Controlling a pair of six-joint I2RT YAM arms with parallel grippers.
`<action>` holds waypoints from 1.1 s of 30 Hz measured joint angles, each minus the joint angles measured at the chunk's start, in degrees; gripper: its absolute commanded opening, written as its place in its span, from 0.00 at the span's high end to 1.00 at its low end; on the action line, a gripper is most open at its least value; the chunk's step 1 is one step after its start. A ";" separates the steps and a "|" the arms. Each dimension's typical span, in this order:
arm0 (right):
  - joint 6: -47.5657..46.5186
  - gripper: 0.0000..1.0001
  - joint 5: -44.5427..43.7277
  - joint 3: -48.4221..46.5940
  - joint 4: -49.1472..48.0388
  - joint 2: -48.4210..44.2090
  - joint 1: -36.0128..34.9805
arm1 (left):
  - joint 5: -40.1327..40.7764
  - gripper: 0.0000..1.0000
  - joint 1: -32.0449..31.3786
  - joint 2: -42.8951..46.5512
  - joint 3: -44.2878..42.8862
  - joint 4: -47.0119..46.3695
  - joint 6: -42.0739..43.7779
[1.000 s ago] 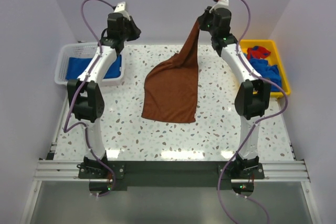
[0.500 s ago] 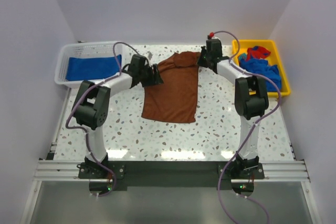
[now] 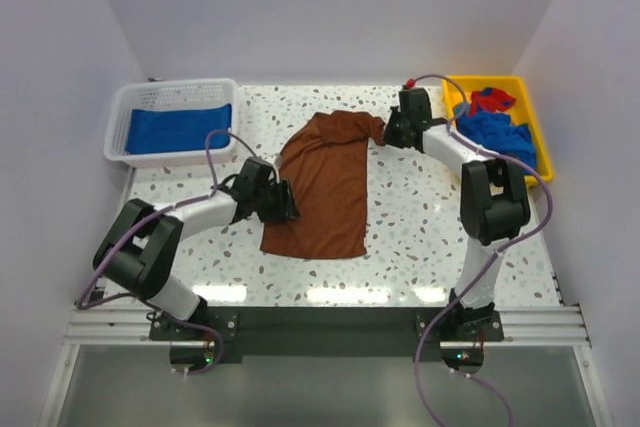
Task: Fold and stack the towels
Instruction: Fold the towel
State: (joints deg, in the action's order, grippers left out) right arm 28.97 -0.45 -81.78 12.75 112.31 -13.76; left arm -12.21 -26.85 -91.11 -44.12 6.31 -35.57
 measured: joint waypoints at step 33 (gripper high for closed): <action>2.12 1.00 6.08 18.38 1.88 -17.00 -6.45 | 16.79 0.50 -6.29 -9.55 -11.78 -13.70 -10.01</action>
State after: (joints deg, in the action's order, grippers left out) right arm 31.09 5.63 -63.40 14.63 95.31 -20.21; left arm 4.58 -33.15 -100.66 -55.90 -7.40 -45.58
